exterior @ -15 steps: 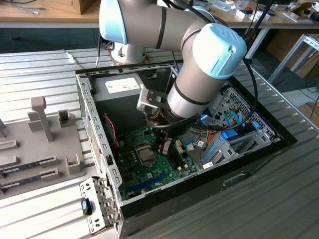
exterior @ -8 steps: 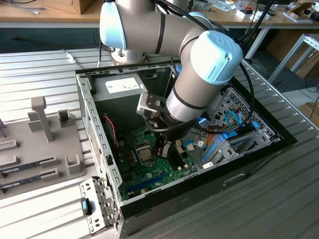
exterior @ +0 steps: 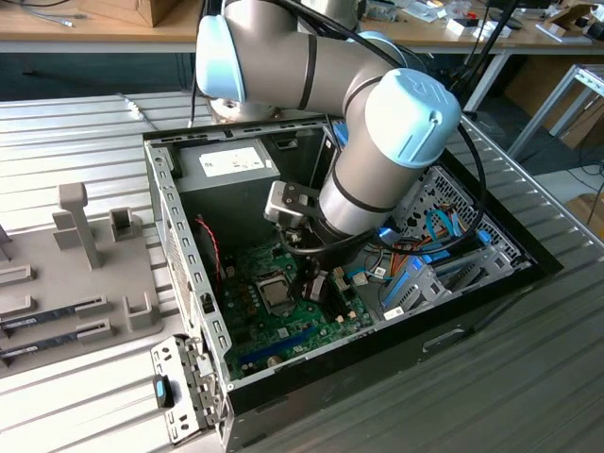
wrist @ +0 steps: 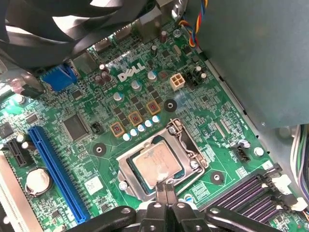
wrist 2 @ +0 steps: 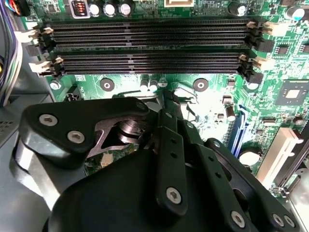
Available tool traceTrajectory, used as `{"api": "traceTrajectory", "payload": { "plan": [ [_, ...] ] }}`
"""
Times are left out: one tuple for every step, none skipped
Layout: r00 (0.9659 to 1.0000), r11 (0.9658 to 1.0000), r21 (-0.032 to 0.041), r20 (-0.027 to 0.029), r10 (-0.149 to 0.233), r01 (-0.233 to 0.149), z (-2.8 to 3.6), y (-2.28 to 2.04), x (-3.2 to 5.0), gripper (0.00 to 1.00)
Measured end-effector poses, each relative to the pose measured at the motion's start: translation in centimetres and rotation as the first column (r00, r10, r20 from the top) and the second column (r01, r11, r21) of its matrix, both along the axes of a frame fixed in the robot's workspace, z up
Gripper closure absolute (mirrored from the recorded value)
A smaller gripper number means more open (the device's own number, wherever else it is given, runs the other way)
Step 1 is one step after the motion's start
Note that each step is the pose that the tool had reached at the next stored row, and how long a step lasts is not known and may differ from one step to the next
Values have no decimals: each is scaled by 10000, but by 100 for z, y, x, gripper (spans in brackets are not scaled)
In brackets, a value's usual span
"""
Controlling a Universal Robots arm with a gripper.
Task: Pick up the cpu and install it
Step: 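Install the first cpu locking lever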
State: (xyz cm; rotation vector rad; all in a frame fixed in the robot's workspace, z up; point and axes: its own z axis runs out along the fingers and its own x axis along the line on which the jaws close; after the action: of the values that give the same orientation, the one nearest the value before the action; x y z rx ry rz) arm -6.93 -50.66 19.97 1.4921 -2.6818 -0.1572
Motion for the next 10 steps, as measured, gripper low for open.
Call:
{"api": "traceTrajectory", "payload": {
  "plan": [
    [10000,10000,35,0,-1,1,-3,0,0,89],
    [10000,10000,99,1,0,0,-4,0,-4,89],
    [10000,9999,145,0,1,-1,-5,0,-7,89],
    [10000,9998,200,0,1,-1,-7,0,-8,89],
    [10000,9997,230,1,-1,1,-9,0,-9,89],
    [10000,9997,247,2,-1,1,-12,-1,-9,89],
    [10000,9997,249,3,1,-1,-13,-8,-8,89],
    [10000,9997,248,1,0,0,-13,-22,-8,89],
    [10000,9997,243,2,0,0,-13,-29,-8,89],
    [10000,9997,237,2,0,0,-13,-34,-9,89]
  ]
}}
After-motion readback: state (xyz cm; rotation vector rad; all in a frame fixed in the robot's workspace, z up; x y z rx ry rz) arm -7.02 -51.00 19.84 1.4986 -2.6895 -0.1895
